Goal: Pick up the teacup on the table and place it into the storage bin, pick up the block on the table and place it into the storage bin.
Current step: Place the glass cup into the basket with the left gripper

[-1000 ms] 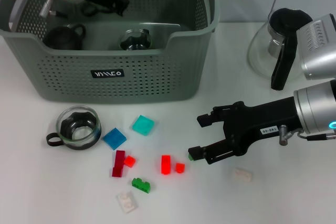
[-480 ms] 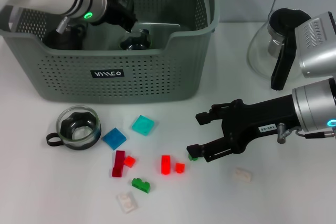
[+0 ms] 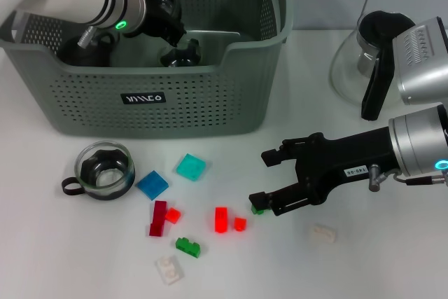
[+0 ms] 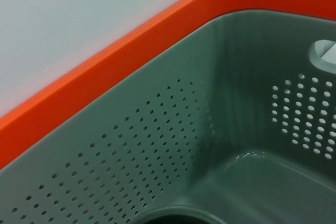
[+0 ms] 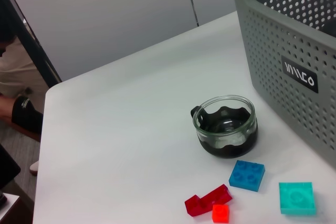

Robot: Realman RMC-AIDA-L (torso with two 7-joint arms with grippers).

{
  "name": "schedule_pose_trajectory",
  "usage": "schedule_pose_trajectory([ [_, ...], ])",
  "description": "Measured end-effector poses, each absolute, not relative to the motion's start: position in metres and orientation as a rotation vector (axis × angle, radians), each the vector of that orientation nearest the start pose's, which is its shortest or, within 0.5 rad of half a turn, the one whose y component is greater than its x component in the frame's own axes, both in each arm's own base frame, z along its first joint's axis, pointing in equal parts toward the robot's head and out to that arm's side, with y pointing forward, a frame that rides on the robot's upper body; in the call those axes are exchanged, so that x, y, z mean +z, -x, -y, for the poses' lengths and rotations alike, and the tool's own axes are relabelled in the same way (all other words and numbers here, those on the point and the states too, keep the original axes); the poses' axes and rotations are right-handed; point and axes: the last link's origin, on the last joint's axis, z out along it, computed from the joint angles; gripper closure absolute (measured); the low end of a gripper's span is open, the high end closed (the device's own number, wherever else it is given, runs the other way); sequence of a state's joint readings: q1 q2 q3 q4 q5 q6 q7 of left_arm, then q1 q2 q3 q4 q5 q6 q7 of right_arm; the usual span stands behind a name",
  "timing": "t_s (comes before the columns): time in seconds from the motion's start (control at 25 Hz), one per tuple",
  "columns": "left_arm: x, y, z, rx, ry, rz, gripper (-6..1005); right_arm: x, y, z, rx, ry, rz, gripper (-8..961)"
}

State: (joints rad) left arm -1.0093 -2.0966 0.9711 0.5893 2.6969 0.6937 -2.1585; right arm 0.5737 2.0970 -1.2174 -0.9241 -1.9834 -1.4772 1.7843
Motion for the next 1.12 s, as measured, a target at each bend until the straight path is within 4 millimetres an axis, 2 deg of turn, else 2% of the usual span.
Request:
schedule_pose_trajectory([
  [0.12,-0.022,0.175,-0.488,0.167,2.295,0.552,949,-0.042,-0.188,-0.337,0.325,3.045,-0.584,8],
  [0.32,-0.024,0.175,-0.486,0.158,2.284,0.538,828,-0.042,-0.188,-0.337,0.325,3.044,-0.582,9],
  [0.52,-0.024,0.175,-0.486,0.156,2.278,0.534,654,-0.042,-0.188,-0.337,0.325,3.042,-0.582,9],
  [1.0,-0.013,0.171,-0.483,0.127,2.284,0.555,411,-0.042,-0.19,-0.337,0.322,3.039,-0.586,8],
  [1.12,-0.007,0.169,-0.481,0.129,2.292,0.56,183,-0.042,-0.19,-0.337,0.322,3.039,-0.586,8],
])
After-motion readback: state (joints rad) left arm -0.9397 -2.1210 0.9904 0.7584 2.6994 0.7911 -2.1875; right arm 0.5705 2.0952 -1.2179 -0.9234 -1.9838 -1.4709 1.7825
